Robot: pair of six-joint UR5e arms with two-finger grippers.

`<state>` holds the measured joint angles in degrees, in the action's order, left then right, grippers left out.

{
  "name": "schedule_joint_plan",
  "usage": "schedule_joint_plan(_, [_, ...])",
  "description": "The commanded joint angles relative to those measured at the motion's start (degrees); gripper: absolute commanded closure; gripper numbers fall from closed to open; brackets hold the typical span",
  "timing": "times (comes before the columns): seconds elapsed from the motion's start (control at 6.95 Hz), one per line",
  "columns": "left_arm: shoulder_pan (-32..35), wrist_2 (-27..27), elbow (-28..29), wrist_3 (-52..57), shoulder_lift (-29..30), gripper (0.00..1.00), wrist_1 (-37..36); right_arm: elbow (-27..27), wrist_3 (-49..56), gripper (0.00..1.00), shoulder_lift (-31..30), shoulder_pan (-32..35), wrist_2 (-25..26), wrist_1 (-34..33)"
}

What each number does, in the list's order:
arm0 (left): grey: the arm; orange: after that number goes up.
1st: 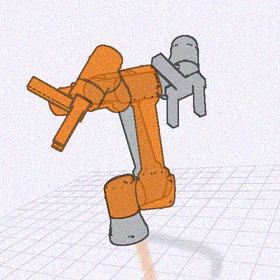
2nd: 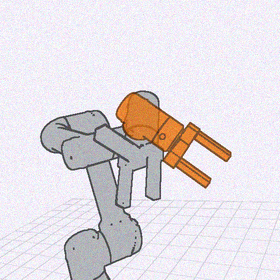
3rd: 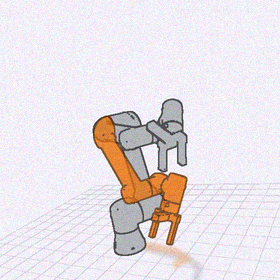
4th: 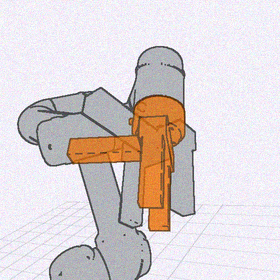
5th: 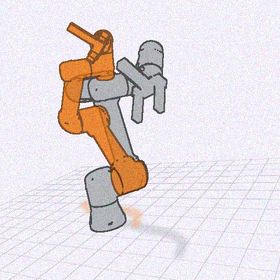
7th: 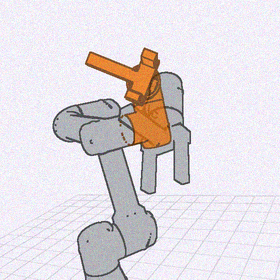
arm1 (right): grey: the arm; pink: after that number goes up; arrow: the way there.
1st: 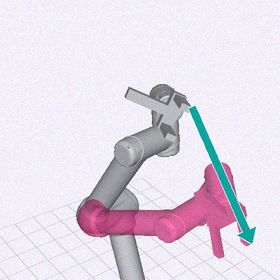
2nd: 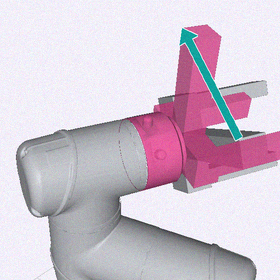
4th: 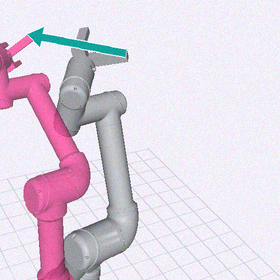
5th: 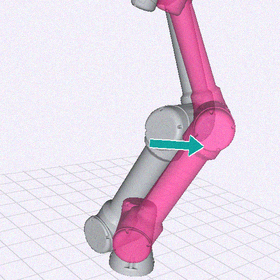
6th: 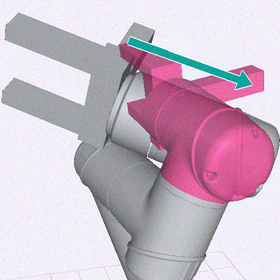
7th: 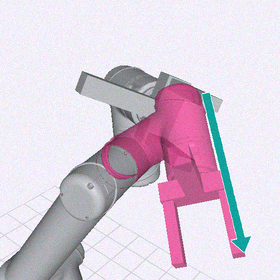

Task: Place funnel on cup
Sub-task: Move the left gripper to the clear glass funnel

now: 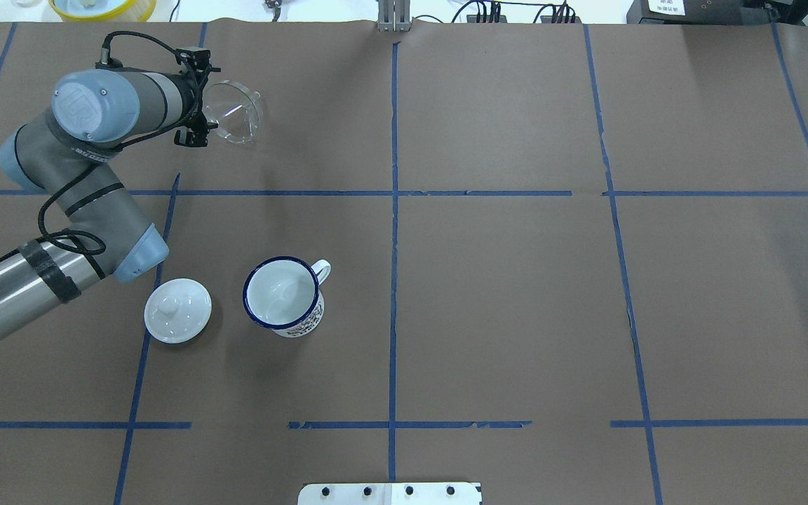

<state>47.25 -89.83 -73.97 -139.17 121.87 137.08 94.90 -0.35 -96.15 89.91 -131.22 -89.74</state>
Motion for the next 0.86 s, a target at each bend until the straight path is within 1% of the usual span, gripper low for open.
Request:
schedule_joint_plan(0.0, [-0.1,1.0,2.8,-0.2,0.4,0.04,4.7,0.0,0.0,0.0,0.0,0.0,0.0,0.0])
schedule_joint_plan(0.14, [-0.1,1.1,3.0,0.2,0.4,0.08,5.0,0.0,0.0,0.0,0.0,0.0,0.0,0.0])
schedule_joint_plan(0.43, [-0.1,1.2,4.9,0.1,0.6,0.13,10.1,0.0,0.0,0.0,0.0,0.0,0.0,0.0])
schedule_joint_plan(0.72, [-0.1,1.2,7.4,0.2,1.4,0.15,13.5,0.0,0.0,0.0,0.0,0.0,0.0,0.0])
